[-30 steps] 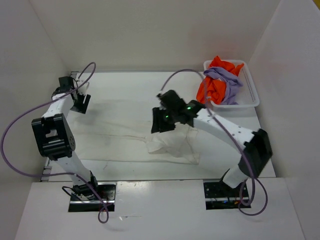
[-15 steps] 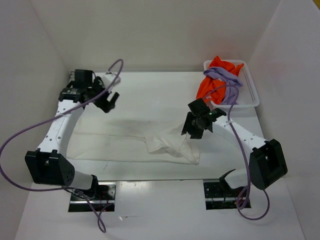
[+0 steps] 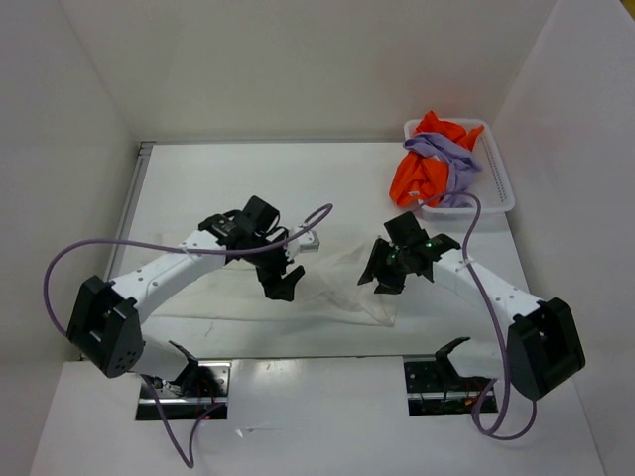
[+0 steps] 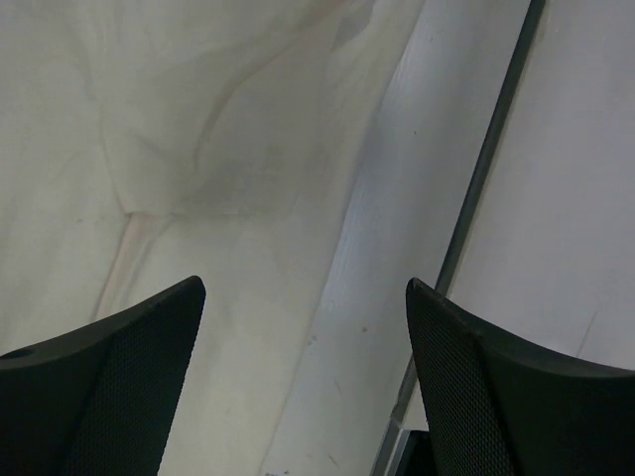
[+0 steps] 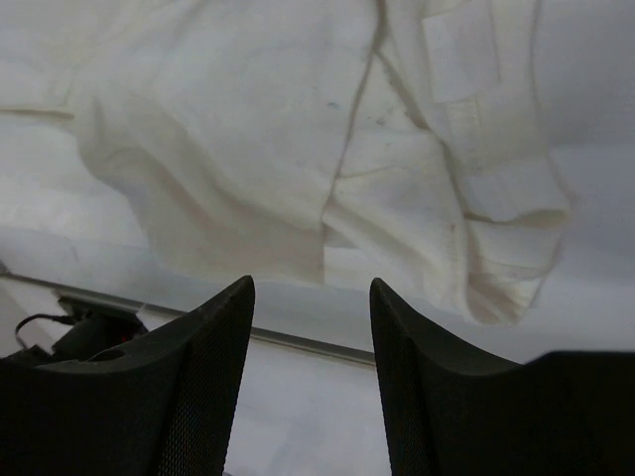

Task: Fold and stack the t-shirts
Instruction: Fold the other side of the tshirt into a rectangle

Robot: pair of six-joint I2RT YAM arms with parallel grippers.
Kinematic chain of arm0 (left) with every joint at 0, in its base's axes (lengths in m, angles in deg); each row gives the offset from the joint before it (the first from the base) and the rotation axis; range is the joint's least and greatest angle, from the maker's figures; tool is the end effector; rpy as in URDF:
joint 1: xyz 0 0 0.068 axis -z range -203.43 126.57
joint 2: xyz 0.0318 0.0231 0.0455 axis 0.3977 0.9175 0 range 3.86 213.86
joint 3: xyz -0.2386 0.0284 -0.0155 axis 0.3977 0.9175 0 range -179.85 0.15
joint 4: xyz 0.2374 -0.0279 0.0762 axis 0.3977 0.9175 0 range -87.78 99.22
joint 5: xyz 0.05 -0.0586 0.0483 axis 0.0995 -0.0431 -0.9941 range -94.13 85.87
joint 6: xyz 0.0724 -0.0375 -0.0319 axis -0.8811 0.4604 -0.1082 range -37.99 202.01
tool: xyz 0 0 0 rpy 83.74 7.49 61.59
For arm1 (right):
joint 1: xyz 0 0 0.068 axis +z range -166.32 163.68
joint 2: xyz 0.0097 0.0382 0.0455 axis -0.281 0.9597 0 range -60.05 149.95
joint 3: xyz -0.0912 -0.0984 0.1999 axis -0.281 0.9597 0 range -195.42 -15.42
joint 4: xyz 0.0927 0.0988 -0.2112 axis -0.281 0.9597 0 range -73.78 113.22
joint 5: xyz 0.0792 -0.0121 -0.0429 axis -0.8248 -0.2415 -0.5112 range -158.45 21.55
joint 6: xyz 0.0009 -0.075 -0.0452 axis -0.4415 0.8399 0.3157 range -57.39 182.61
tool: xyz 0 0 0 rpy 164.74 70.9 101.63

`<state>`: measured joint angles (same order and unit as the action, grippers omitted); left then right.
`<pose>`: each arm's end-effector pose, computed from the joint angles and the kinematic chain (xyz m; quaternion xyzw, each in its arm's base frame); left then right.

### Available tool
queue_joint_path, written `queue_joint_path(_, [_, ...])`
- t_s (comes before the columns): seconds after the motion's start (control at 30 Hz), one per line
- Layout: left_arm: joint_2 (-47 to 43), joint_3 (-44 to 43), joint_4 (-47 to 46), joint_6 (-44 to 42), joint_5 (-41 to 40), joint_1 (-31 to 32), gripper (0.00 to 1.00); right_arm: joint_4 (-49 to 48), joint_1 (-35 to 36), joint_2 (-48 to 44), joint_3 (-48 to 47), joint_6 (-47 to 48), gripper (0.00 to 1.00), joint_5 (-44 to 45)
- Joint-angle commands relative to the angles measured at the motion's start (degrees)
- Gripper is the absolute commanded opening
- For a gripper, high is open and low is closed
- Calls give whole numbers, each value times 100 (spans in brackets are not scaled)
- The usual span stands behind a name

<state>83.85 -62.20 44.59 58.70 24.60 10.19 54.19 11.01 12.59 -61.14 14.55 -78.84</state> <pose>0.2223 -0.1927 0.2040 0.5025 0.7920 -0.2612 0.2281 0.2162 0.1275 0.1452 0.1555 0.9598 0.2023 0.1172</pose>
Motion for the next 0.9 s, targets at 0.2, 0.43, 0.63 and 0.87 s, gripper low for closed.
queue_joint_path(0.2, [1441, -94, -992, 898, 152, -5, 85, -493, 79, -646, 256, 138, 59, -771])
queue_joint_path(0.43, [518, 224, -1732, -162, -1954, 460, 78, -264, 79, -584, 151, -134, 59, -437])
queue_joint_path(0.63, [-138, 538, -1792, -2268, -3461, 891, 77, -264, 79, -172, -218, 23, 59, -437])
queue_joint_path(0.87, [-2259, 1524, -1909, -4901, -2576, 944, 88, -633, 79, -171, -166, 77, 59, -314])
